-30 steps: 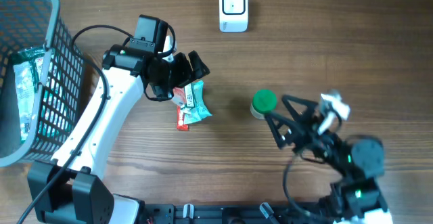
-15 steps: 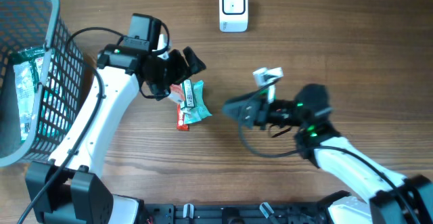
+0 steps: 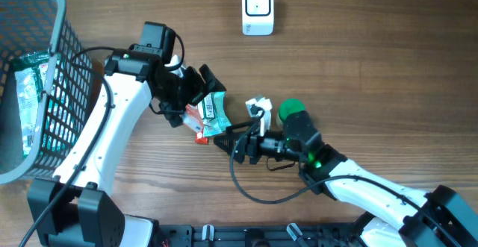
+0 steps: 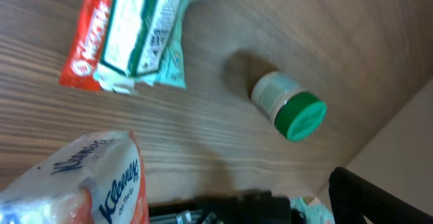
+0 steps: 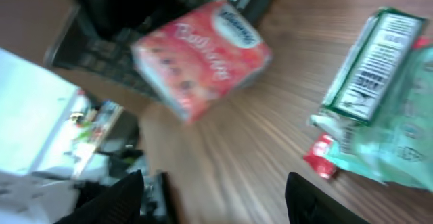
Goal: Scan the item barcode
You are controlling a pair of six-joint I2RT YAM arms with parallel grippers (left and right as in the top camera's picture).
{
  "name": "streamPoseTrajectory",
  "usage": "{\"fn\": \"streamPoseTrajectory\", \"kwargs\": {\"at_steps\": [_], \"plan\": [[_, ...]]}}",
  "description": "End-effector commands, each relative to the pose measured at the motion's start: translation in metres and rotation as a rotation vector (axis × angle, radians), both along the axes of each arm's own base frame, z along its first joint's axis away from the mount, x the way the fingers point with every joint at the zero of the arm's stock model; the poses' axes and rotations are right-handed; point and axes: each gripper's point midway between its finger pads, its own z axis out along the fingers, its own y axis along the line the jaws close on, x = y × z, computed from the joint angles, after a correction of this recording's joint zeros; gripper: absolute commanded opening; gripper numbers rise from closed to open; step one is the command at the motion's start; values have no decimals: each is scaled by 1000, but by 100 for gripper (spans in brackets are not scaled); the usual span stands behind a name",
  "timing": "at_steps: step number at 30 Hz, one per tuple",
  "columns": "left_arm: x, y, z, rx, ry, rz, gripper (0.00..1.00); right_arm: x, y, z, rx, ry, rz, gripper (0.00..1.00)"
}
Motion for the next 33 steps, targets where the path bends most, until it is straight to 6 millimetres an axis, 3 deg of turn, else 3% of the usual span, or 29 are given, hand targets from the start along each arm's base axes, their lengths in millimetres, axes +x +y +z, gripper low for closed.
{"fn": "streamPoseTrajectory", "kwargs": {"at_steps": [1, 8, 24, 33], "plan": [[-9, -18, 4, -57, 29, -35, 100, 26, 5, 12, -79, -144, -94, 68], [-11, -24, 3, -51, 22, -55, 100, 28, 20, 35, -77, -234, -69, 68], [-16, -37, 5, -67, 16, -94, 100, 29, 23, 16, -150, -246, -108, 68], [-29, -42, 9, -113, 34, -168, 100, 52, -2, -8, -274, -200, -287, 67]]}}
